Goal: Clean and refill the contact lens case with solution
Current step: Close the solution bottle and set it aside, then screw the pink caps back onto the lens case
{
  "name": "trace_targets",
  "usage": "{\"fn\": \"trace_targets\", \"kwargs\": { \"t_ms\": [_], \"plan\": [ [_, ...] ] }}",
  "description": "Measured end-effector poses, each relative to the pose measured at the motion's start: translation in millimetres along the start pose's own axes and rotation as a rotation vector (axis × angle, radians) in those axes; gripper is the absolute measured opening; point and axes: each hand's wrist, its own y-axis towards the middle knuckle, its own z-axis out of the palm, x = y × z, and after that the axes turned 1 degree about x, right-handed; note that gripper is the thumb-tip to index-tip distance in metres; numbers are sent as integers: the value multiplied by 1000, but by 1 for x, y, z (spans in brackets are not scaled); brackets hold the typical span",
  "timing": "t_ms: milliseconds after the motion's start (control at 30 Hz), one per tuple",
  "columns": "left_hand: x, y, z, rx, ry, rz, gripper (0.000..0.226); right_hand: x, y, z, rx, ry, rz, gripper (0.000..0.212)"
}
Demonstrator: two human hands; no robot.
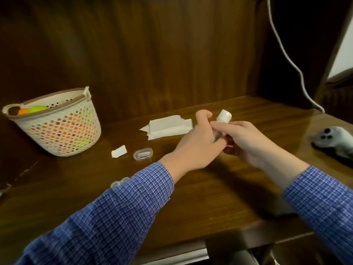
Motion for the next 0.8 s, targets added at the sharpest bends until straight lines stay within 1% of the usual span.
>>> {"fn": "trace_targets", "kwargs": {
  "t_ms": [67,167,233,333,433,567,633,700,800],
  "plan": [
    [-8,13,17,69,-40,8,66,-2,-1,-25,-24,-101,-11,36],
    [-14,33,39,200,-97,-11,67,-5,4,-61,-189,-326,-188,26],
    [-12,45,55,238,-14,-13,62,-6,14,-84,-292,-478,-303,26],
    [-7,58,80,243,131,-24,62,-15,38,-112,-359,-697,-315,35],
    [-3,71,104,189,119,-34,60,-29,57,-123,-379,-845,-294,30],
    [-1,89,132,43,-44,-109,46,-46,70,-126,-389,-874,-269,30],
    [-1,96,142,-21,-120,-161,49,-49,73,-127,-382,-873,-258,29],
    [-2,100,147,-64,-125,-188,57,-50,74,-129,-357,-866,-229,36],
    [-6,104,145,-45,-86,-181,56,-47,73,-131,-363,-838,-200,42]
  ]
}}
